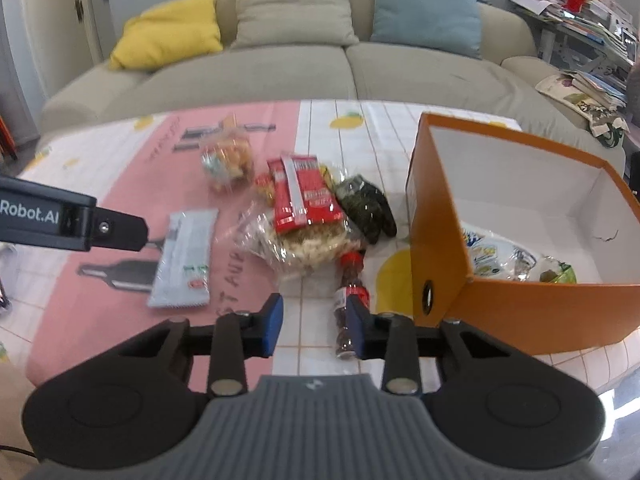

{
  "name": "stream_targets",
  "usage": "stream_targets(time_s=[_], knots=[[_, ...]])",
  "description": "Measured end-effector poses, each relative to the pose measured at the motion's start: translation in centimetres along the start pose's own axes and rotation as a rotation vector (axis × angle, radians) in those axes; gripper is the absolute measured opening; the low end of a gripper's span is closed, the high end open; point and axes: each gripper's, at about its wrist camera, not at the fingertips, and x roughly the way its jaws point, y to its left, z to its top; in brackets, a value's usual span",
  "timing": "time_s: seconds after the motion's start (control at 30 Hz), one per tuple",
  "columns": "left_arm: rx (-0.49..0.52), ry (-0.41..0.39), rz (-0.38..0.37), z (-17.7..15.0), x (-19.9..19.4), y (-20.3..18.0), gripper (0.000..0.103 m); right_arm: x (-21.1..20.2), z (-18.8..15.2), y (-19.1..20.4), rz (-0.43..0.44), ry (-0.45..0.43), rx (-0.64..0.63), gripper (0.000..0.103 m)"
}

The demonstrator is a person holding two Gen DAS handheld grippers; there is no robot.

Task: Organize snacks
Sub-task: 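Move both tools back over the remaining snacks, then grasp the white sachet strip with the left gripper while the right gripper grasps the cola bottle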

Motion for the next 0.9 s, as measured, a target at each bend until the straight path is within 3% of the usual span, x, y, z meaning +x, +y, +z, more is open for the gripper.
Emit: stream_targets(time_s=[0.33, 0.67, 0.9], knots=[[-0.068, 0.073, 0.036, 0.2, 5.2, 1.0, 0.08, 5.0, 0.1, 0.3, -0.098, 0.076, -0.058, 0.033], [-0.135, 0.06, 0.079, -0.4, 9.0, 1.5, 0.084, 7.8, -0.3, -0.1, -0.151, 0.104, -0.063, 0.034], [-0.157, 0.026, 0.124, -0.2, 10.6, 1.8, 0.084, 9.2, -0.7, -0.5, -0.133, 0.114, -0.016, 0.034]])
